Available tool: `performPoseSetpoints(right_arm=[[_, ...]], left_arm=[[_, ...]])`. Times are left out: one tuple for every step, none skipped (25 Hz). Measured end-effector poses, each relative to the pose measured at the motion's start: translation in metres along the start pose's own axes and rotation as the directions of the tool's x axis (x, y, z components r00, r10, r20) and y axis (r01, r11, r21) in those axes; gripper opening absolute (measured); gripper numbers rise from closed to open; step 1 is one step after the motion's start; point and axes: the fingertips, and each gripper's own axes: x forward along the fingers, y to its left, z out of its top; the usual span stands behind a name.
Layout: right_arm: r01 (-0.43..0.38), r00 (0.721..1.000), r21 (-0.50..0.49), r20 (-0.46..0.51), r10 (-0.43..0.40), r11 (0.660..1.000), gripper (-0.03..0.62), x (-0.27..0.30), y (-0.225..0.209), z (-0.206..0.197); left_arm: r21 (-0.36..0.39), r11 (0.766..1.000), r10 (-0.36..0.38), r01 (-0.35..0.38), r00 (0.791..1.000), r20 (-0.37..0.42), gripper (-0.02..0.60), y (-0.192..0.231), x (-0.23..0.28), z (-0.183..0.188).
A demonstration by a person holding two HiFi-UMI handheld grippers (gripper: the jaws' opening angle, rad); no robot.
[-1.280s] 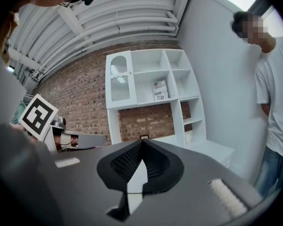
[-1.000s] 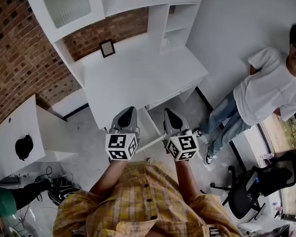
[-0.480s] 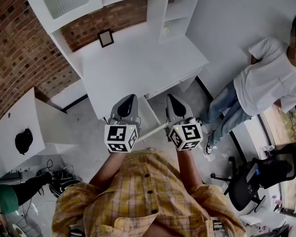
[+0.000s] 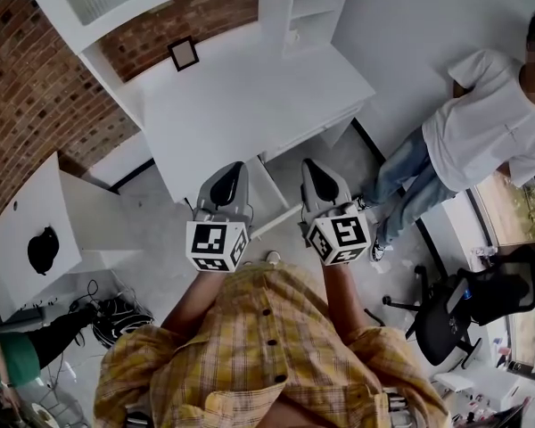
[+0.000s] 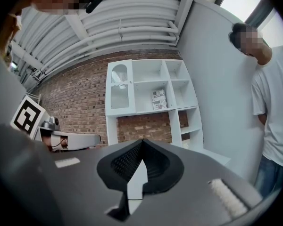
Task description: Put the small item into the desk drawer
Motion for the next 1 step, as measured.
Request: performPoseSetpoints(right_arm=[[0.000,1.000,-0.001,-0.002,0.000,1.000,-0.006,-0.0015,-0.0007,-0.0006]], left_arm=[[0.001,1.000,-0.003,0.003,1.000,0.001,0.003,-0.0024,-0.0003,-0.0003]])
